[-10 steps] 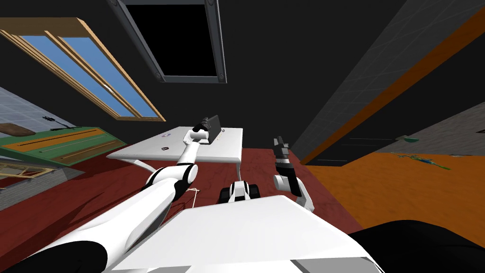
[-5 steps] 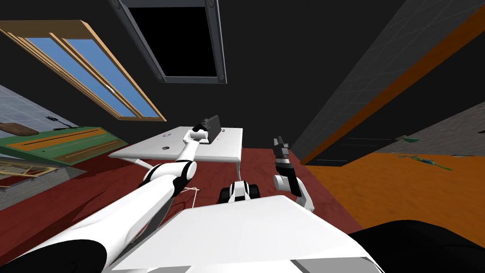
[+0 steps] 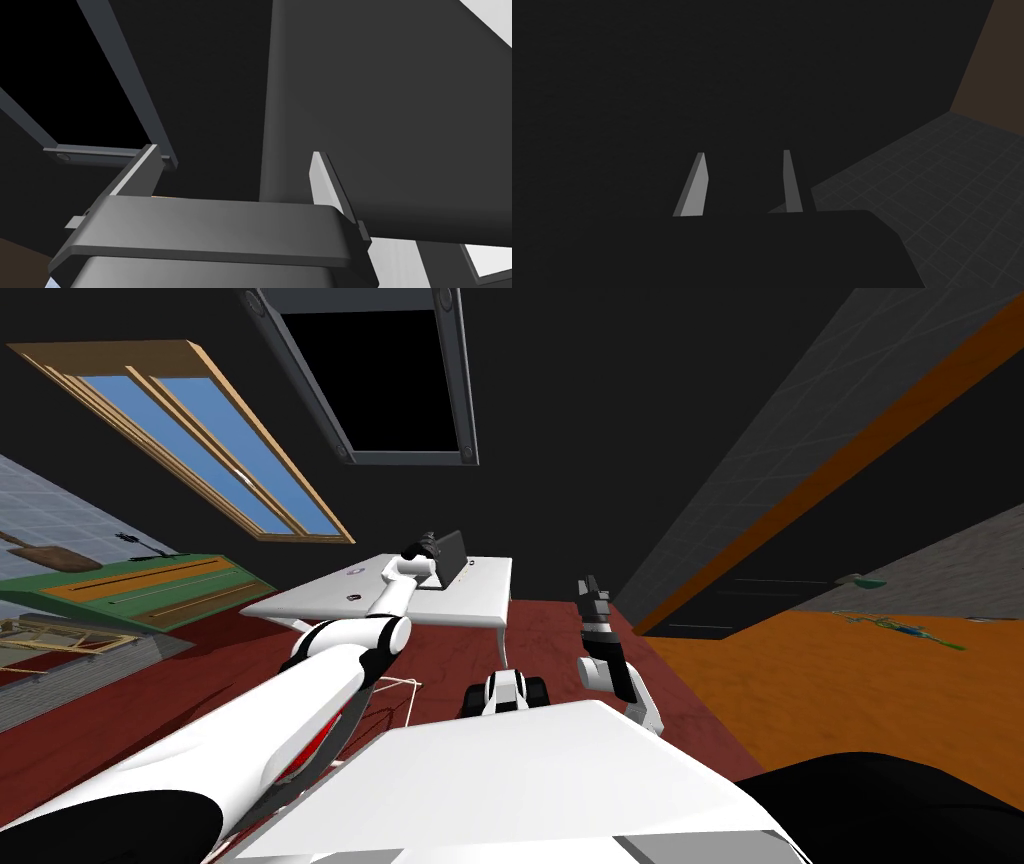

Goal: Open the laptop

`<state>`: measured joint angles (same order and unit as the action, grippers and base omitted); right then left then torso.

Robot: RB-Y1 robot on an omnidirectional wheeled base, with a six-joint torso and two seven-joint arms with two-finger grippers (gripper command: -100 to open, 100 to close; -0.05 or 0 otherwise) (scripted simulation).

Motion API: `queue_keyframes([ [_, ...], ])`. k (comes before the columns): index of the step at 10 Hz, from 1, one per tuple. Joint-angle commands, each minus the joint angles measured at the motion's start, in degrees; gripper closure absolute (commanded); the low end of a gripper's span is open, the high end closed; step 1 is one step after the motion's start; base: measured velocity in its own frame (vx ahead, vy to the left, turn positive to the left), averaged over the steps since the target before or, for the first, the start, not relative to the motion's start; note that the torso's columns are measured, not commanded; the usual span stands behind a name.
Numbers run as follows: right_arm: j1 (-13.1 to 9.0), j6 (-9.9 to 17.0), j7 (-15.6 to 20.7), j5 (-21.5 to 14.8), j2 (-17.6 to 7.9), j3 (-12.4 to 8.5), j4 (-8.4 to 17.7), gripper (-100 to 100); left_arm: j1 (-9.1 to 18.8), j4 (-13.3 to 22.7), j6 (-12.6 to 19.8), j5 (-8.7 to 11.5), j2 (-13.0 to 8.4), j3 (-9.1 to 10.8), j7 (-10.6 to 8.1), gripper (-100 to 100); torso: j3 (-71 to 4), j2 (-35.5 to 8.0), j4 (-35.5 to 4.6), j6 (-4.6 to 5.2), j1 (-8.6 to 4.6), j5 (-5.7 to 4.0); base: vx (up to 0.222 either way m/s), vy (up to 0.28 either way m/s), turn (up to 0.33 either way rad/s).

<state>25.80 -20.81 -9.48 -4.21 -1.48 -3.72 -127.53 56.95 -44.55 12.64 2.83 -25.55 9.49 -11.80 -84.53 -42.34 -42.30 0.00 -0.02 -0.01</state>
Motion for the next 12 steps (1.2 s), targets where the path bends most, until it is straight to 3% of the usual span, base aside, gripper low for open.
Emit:
queue_keyframes([
  [1, 0.0, 0.0, 0.0, 0.0, 0.0, 0.0, 0.0, 0, 0.0, 4.64, -1.11, 0.5, -0.38, -0.19, -0.02, -100, -0.06, 0.1, 0.04, 0.0, 0.05, 0.02, -0.005, -0.012, -0.003],
  [3, 0.01, 0.0, 0.0, 0.0, -0.01, -0.01, 0.0, 0, 0.0, 5.7, -1.11, 0.5, -0.38, -0.19, -0.02, -100, -0.12, 0.17, 0.04, 0.0, 0.09, 0.02, 0.004, 0.002, -0.001],
  [4, 0.01, 0.0, 0.0, 0.0, -0.01, -0.01, 0.0, 0, 2.67, 7.65, -3.77, 2.18, -2.77, -0.67, -0.2, -100, -0.08, 0.12, 0.04, -0.01, 0.07, 0.02, -0.032, -0.032, 0.048],
  [6, 0.0, 0.0, 0.0, 0.0, 0.0, 0.0, 0.0, 0, 4.02, 8.38, -5.02, 2.18, -2.77, -0.67, -0.2, -100, 0.08, -0.12, -0.05, 0.02, -0.1, -0.04, -0.044, -0.035, 0.016],
  [9, 0.01, 0.0, 0.0, 0.0, 0.0, 0.0, 0.0, 0, 4.02, 14.03, -5.02, 2.18, -2.77, -0.67, -0.2, -100, -0.12, 0.19, 0.06, -0.02, 0.14, 0.05, -0.005, -0.003, -0.004],
  [10, 0.01, 0.0, 0.0, 0.0, -0.01, -0.01, 0.0, 0, 4.22, 13.55, -5.69, 2.14, -2.79, -0.65, -0.17, -100, -0.11, 0.17, 0.06, -0.01, 0.11, 0.05, 0.0, 0.0, 0.0],
  [11, 0.01, 0.0, 0.0, 0.0, -0.01, -0.01, 0.0, 0, 1.14, 10.39, -2.46, 0.5, -0.38, -0.19, -0.02, 100, -0.09, 0.12, 0.04, -0.01, 0.06, 0.02, 0.05, 0.049, -0.048],
  [12, 0.01, 0.0, 0.0, 0.0, -0.01, -0.01, 0.0, 0, 0.0, 8.39, -1.11, 0.5, -0.38, -0.19, -0.02, 100, -0.14, 0.23, 0.08, 0.01, 0.16, 0.05, 0.059, 0.048, -0.035],
])
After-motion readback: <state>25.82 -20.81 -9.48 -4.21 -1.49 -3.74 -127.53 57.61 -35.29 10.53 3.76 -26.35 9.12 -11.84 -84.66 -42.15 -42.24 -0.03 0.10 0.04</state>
